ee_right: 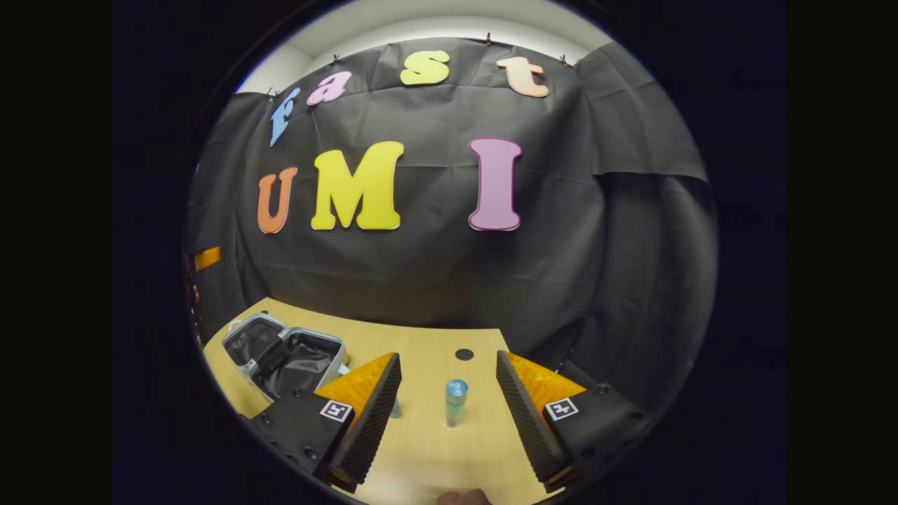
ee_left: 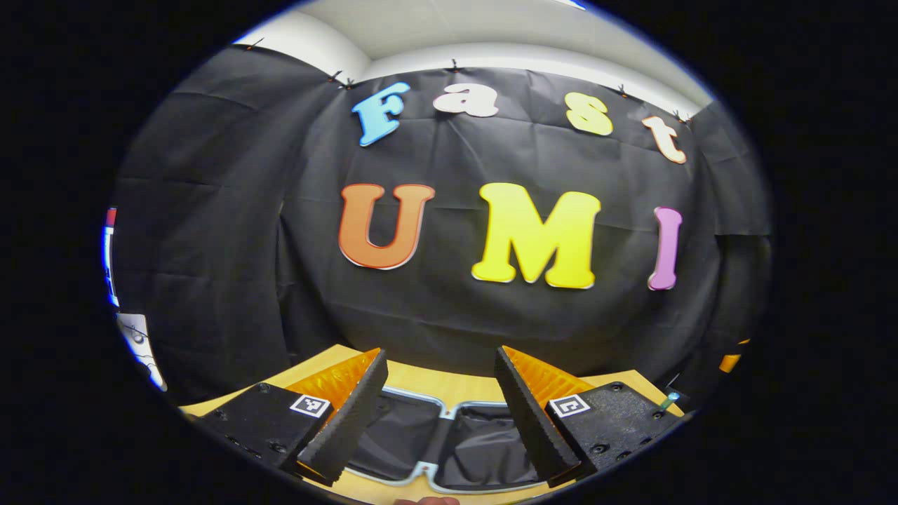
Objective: First open the suitcase, pack the skin care products into it, and then close the suitcase.
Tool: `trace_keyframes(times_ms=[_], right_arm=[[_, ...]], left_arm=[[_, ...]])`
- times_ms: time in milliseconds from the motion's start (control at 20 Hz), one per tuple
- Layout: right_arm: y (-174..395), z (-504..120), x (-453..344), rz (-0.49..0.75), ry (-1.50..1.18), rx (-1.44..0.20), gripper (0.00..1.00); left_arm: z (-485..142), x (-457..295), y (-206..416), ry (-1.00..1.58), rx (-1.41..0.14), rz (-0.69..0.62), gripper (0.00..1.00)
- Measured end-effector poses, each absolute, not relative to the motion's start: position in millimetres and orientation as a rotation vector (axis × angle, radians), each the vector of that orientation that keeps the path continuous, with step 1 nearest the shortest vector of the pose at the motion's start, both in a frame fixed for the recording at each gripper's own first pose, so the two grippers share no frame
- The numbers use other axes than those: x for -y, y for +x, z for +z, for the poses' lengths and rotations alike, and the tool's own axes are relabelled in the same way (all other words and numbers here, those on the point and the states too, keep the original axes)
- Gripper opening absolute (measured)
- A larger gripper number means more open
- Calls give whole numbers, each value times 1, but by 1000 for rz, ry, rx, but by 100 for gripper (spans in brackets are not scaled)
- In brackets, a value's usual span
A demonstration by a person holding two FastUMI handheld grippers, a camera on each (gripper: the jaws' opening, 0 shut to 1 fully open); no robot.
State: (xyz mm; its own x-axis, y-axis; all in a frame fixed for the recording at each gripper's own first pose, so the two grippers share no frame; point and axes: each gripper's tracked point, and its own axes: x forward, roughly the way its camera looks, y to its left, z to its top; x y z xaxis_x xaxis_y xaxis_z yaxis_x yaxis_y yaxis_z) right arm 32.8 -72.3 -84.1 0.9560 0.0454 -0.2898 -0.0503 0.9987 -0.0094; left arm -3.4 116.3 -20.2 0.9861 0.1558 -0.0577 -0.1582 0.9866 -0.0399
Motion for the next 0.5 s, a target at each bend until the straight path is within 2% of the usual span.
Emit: trace_keyframes(times_ms=[250,500], right_arm=[[27,-97,111,43,-16,-325,81],[21,-115,157,9,-23,-374,81]], left_arm=[[-39,9,-3,-12,-66,25,97],[-104,109,6,15,-175,-98,98]])
